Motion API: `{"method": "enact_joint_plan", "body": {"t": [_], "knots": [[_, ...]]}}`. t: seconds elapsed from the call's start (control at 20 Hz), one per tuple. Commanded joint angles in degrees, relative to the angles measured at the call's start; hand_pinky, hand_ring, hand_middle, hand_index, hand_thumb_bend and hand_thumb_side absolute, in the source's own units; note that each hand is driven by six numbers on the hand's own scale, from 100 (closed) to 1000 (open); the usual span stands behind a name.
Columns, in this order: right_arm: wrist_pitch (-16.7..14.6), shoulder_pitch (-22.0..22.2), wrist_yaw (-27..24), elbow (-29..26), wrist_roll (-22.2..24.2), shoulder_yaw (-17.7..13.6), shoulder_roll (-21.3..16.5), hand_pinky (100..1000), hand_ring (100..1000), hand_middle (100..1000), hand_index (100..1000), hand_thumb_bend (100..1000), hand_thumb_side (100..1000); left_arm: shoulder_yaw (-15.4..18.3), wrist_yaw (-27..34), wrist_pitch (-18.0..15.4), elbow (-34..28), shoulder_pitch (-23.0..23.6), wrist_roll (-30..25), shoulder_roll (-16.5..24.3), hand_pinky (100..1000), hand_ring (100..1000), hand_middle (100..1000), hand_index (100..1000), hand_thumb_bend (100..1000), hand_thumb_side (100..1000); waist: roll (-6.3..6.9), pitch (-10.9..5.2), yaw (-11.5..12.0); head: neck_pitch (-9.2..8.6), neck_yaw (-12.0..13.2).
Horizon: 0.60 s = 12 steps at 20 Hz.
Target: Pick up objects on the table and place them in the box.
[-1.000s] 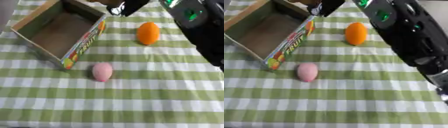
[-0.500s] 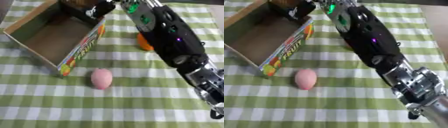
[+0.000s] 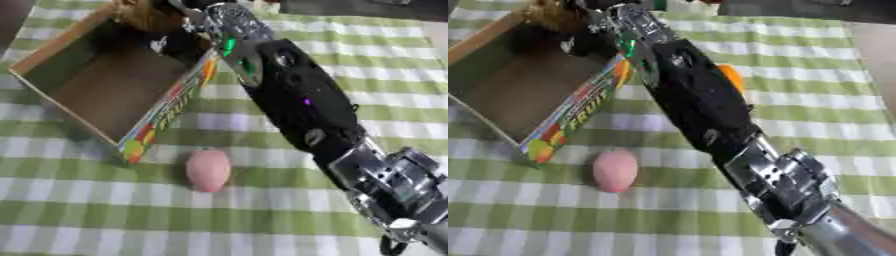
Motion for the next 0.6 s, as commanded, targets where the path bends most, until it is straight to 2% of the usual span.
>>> {"method": "enact_joint_plan", "body": {"t": [0.05,0.2,0.25,0.5,0.55,0.6], "knots": [[-0.04,-0.88,2.88,1.24,-1.93,-1.05,1.03,683,540,231,220,100,358,0.33,0.16,-0.38,-0.78,-1.14,-0.07,0.75,771,765,794,891,131,1000,0.36,-1.17,0.32,-1.18,-0.63],[-0.45,-0.71,3.91,2.08,-2.7,-1.34,1.46,683,540,231,220,100,358,0.35,0.18,-0.43,-0.78,-1.2,-0.09,0.69,771,765,794,891,131,1000,0.35,-1.17,0.4,-1.29,-0.69],[-0.67,-0.54,4.13,2.36,-2.62,-1.24,1.65,694,577,328,338,100,337,0.35,0.19,-0.45,-0.78,-1.23,-0.1,0.67,771,765,794,891,126,1000,0.3,-1.16,0.47,-1.32,-0.74],[-1.36,-0.24,5.06,2.72,-1.48,-1.09,1.97,694,577,328,338,100,353,0.34,0.17,-0.47,-0.78,-1.25,-0.14,0.64,771,765,794,891,130,1000,0.22,-1.18,0.58,-1.38,-0.71],[-1.42,-0.25,5.16,2.74,-1.38,-1.06,1.96,720,696,564,618,100,345,0.35,0.17,-0.46,-0.78,-1.21,-0.14,0.64,772,765,793,890,130,1000,0.22,-1.24,0.54,-1.32,-0.71],[-1.82,-0.31,5.57,2.92,-0.97,-0.46,1.85,721,703,573,618,100,386,0.41,0.16,-0.37,-0.78,-0.89,-0.11,0.65,772,765,793,889,130,1000,0.24,-1.59,0.34,-0.98,-0.64]]}}
